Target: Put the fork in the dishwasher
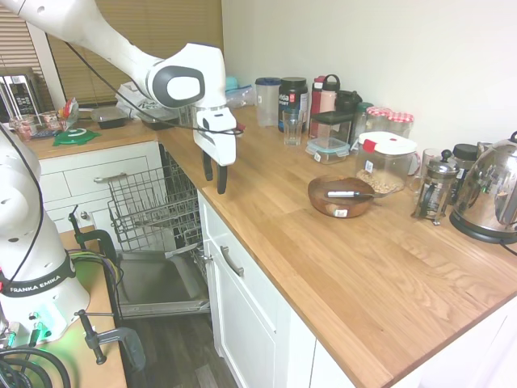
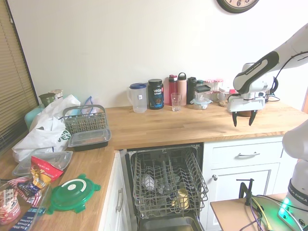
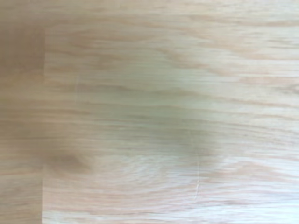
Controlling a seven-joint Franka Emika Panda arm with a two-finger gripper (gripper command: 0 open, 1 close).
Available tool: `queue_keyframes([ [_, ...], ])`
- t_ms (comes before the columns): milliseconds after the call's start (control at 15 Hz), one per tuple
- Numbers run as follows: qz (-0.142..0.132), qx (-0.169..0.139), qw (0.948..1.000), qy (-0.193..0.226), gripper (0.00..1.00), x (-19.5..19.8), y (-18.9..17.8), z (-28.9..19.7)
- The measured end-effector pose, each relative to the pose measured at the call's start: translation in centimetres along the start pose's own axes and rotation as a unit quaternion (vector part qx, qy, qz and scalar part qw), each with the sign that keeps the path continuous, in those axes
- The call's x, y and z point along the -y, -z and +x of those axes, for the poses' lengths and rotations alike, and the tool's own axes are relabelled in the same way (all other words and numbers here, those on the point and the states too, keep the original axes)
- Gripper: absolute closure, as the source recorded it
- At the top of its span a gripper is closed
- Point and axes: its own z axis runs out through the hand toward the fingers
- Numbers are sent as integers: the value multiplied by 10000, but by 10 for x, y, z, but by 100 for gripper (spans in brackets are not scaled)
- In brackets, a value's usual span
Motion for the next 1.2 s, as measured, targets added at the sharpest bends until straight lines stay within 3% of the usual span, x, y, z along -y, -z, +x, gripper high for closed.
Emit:
queue_keyframes([
  [267,163,-12,9998,-72,0,-1,8,3],
  [467,751,12,9970,-172,0,-14,41,14],
  [600,1201,-77,9921,-360,0,-23,73,30],
  [800,1768,-268,9800,-874,0,-24,117,80],
  [933,1865,-261,9743,-1236,0,-14,118,129],
  [1200,1846,-446,9631,-1906,0,12,80,219],
])
